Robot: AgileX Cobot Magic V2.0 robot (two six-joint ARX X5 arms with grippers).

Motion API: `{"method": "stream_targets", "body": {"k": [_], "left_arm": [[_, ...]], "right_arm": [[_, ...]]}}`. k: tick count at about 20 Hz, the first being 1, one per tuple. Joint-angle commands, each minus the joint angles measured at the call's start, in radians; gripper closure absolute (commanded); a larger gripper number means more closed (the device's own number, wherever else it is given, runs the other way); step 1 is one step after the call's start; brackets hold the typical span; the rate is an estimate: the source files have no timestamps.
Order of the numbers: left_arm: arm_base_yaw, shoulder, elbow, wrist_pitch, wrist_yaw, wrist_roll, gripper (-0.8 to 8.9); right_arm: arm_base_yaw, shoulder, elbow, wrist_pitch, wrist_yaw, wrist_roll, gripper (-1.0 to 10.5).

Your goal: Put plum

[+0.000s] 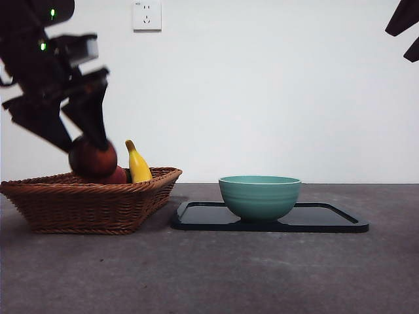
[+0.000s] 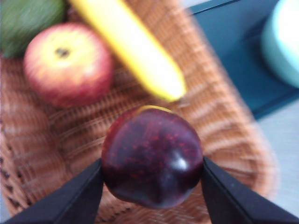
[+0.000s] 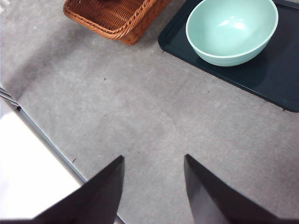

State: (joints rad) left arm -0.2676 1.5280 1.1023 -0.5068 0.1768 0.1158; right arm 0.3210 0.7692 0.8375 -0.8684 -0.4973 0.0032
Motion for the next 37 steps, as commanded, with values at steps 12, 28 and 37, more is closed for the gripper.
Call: {"method": "stream_targets", "body": {"k": [12,28,37], "left_arm": [[0.001,0.158,-0.011,0.079,-0.013,0.035,5.45],[0.001,-0.032,0.005,0.042,-0.012,-0.008,4.04],[-0.013,-0.312,0.005,-0.176,0.252,-0.031,4.09]], "right_arm": [[0.006,0.006,0.005,0.031,0.000,-0.007,7.4],[0.006,0.006,0.005,0.031,0.000,-0.004,7.4],[0.006,0.006,0.005,0.053,0.000,-0.003,7.4]]}}
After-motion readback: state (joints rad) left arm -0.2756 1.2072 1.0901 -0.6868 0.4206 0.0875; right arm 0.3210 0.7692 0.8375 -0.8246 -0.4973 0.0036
